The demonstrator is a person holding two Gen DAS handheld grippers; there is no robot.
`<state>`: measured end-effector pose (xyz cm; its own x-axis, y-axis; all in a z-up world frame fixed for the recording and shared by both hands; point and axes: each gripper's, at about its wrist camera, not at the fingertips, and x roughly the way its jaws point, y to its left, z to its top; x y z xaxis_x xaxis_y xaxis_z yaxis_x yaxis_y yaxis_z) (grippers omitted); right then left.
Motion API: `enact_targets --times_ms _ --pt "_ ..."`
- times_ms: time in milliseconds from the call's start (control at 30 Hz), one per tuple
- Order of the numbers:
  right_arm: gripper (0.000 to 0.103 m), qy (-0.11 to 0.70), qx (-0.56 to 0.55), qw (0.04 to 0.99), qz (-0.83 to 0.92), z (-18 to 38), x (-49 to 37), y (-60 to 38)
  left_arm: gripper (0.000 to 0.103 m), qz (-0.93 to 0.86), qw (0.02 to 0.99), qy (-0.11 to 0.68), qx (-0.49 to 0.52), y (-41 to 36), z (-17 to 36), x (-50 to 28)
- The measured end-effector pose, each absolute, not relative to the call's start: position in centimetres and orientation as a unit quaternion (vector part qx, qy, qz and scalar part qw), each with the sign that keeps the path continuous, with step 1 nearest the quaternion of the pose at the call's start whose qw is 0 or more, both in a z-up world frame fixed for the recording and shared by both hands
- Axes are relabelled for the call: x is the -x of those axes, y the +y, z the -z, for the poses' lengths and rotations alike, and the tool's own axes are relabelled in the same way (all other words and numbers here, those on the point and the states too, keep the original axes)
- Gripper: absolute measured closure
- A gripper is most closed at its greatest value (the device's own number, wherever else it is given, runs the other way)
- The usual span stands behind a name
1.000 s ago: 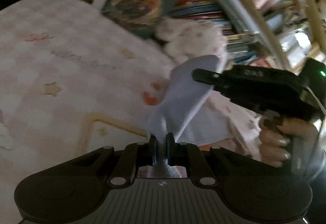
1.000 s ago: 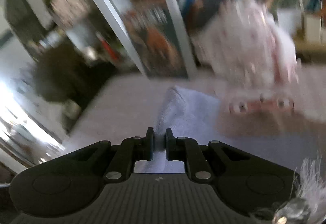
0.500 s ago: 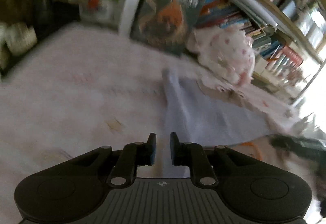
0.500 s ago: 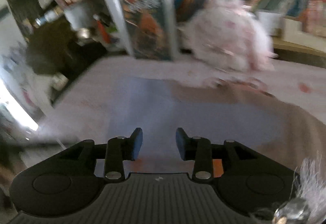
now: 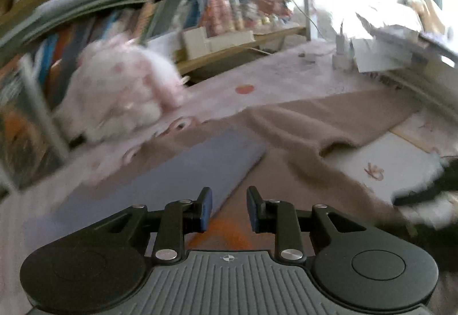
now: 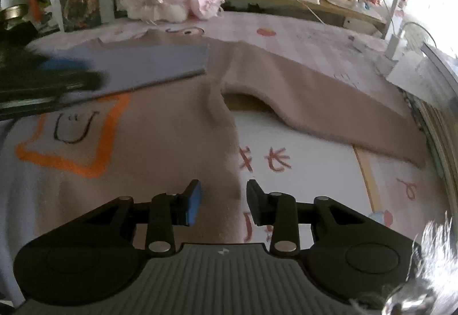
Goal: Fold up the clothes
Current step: 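Lift the sweater with both grippers and shake it out flat onto the mat, then release the sweater from both grippers and pull them back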
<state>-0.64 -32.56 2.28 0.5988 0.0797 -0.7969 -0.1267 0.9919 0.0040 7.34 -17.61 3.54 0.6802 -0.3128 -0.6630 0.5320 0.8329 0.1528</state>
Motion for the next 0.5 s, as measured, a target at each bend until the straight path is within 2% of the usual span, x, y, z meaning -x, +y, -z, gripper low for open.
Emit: enact_targets --times_ms 167,367,400,433,467,500 --pt "0.075 0.438 0.048 0.895 -0.071 -2.0 1.6 -32.2 0.076 0.233 0.890 0.316 -0.231 -23.2 -1.7 -9.8" --pt "0.075 0.438 0.046 0.893 -0.090 -2.0 1.4 -32.7 0.075 0.209 0.883 0.332 -0.257 -25.0 0.2 -11.8" --pt "0.075 0.437 0.046 0.894 -0.093 -2.0 1.4 -32.7 0.077 0.205 0.884 0.334 -0.255 -24.9 0.4 -12.0" --pt "0.075 0.436 0.046 0.894 -0.095 -2.0 1.4 -32.8 0.090 0.201 0.885 0.335 -0.254 -24.9 0.6 -12.3" --pt "0.075 0.436 0.046 0.893 -0.098 -2.0 1.4 -32.9 0.097 0.197 0.885 0.337 -0.252 -24.8 0.8 -12.5" --pt "0.075 0.436 0.046 0.893 -0.100 -1.9 1.4 -32.9 0.097 0.186 0.897 0.332 -0.224 -23.8 0.0 -12.7"
